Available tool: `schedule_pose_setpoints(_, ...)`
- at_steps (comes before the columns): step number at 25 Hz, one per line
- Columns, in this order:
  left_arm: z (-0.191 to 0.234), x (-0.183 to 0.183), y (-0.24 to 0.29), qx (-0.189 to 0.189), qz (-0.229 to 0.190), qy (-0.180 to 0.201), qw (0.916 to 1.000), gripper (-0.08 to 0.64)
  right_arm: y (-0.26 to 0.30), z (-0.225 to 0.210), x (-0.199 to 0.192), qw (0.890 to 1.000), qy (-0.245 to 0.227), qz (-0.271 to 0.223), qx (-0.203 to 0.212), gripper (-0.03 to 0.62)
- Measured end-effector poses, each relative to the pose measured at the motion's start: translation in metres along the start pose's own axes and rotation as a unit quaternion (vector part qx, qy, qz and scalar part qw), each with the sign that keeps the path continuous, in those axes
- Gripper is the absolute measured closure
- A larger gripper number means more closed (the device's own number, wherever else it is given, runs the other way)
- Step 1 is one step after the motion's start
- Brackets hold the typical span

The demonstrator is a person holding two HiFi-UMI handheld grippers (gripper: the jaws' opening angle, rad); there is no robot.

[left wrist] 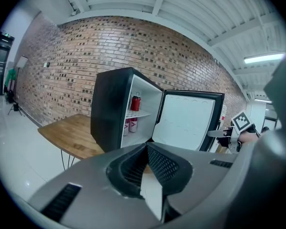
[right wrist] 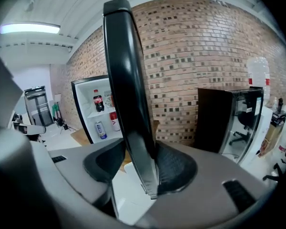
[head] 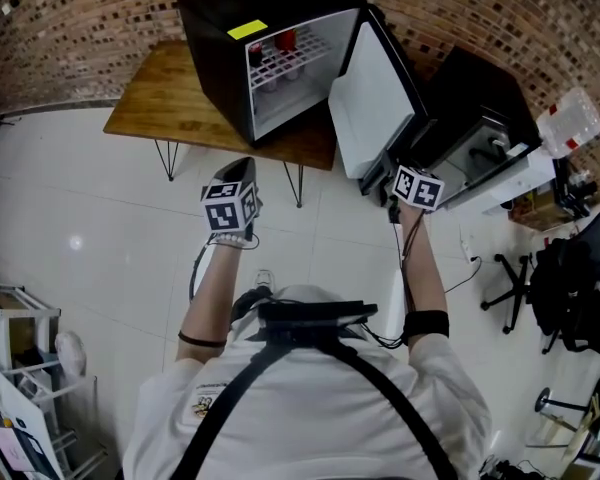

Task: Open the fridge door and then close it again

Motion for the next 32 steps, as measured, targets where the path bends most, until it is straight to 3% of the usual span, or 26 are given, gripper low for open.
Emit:
schedule_pose_setpoints(10,0.009,-0.004,-0.016,0.007,-0.002,-0.005,1.0000,0.558,0.009,0.061,-0.014,0.995,-0.023,0.014,0.091,0.397)
schedule_pose_setpoints(22,0.027,-0.004,-0.021,0.021,-0.003,-0.009,0.9997,0.558,0.028,0.124,-0.015,0.984,-0.047,0.035,0.167,0.367)
schedule_pose_setpoints(32,0.043,0.011,-0.012,0.029,-0.009,-0.007,0.9995,0.558,0.055,0.170,-0.012,0.978,-0.062,0.044,0.195,0.371)
Point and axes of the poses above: the fingertips, and each gripper's own axes: y forward along the fingers, z to its left, x out of its top, the point moved 3 cm from there along -y, backward along the fingers, and after that the axes turned 6 degrees about -z, right-handed, at the moved point
